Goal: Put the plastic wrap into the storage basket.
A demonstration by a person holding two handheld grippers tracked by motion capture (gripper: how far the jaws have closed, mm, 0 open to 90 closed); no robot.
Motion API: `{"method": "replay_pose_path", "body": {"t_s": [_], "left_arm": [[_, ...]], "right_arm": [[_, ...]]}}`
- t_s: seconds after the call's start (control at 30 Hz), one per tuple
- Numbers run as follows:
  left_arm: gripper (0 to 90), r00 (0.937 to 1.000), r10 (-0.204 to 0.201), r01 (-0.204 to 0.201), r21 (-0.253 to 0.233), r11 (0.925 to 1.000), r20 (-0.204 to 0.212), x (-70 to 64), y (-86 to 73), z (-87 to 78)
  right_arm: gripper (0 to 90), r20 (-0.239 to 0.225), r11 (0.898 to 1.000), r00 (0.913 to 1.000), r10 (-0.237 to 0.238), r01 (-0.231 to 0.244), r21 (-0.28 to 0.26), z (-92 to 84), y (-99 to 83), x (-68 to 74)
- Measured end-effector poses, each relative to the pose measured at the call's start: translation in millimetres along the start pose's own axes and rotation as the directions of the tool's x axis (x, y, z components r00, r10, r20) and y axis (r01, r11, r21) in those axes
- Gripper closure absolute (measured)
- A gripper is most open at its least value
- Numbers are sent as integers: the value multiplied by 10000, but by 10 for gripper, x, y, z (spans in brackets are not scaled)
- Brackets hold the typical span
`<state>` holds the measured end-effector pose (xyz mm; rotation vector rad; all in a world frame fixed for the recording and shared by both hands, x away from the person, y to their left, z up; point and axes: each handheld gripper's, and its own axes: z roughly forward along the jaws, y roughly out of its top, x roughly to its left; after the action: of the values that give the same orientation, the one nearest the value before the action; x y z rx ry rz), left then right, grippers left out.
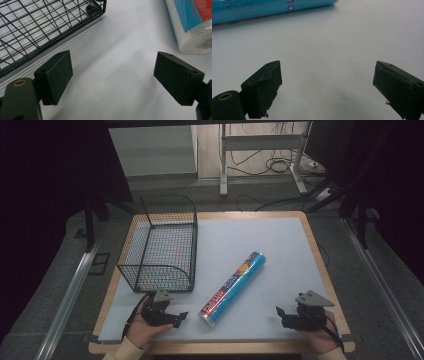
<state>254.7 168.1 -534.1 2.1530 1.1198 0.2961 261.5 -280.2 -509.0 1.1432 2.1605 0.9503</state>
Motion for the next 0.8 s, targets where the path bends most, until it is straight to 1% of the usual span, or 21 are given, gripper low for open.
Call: {"method": "replay_pose_path", "body": {"t_s": [0.07, 0.1, 0.17, 0.23, 0.37, 0.43, 0.5, 0.57, 0.6, 0.7, 0.73, 0.77, 0.8], "left_arm": [[152, 10000, -15, 15, 8, 10000, -49, 5, -2, 3], [150, 10000, -40, 40, 26, 10000, -69, 10, -2, 4], [150, 9999, -46, 47, 137, 9999, -108, 27, -3, -2], [151, 9999, -110, 111, 76, 9999, -114, 22, -3, -7], [152, 9999, -45, 46, 59, 10000, -122, 0, 5, -21], [152, 9999, -23, 24, 93, 10000, -140, -11, 11, -22], [153, 9998, 30, -27, 185, 9998, -207, -30, 24, -32], [157, 9998, 75, -71, 172, 9998, -197, -43, 47, -50], [157, 9998, 136, -134, 201, 9997, -128, -54, 68, -69], [153, 9995, 266, -263, 137, 9996, -195, -94, 118, -93], [157, 9994, 303, -301, 88, 9995, -147, -121, 143, -102], [160, 9994, 303, -301, 88, 9995, -147, -121, 143, -102], [161, 9989, 447, -447, 53, 9990, -144, -149, 170, -120]], "right_arm": [[88, 1, 10000, 10000, -54, 54, -3, 2, 9, -5], [88, 43, 9999, 9998, -168, 168, 7, -2, 16, -4], [88, 47, 9999, 9998, -170, 170, -13, -1, 16, -3], [89, -10, 9999, 9999, -103, 103, 3, -3, 15, -10], [90, -33, 10000, 10000, -61, 61, -76, -22, 19, -10], [89, -102, 9997, 9998, -193, 191, -145, -26, 25, -2], [89, -157, 9997, 9997, -208, 207, -103, -15, 22, 1], [88, -193, 9997, 9996, -212, 210, -88, -13, 20, 0], [88, -229, 9997, 9995, -220, 218, -85, -13, 19, -1], [89, -293, 9994, 9992, -264, 258, -221, -29, 20, -10], [88, -247, 9987, 9990, -384, 376, -335, -47, 25, -10], [88, -247, 9987, 9990, -384, 376, -335, -47, 25, -10], [89, -148, 9979, 9986, -503, 496, -421, -59, 25, -14]]}}
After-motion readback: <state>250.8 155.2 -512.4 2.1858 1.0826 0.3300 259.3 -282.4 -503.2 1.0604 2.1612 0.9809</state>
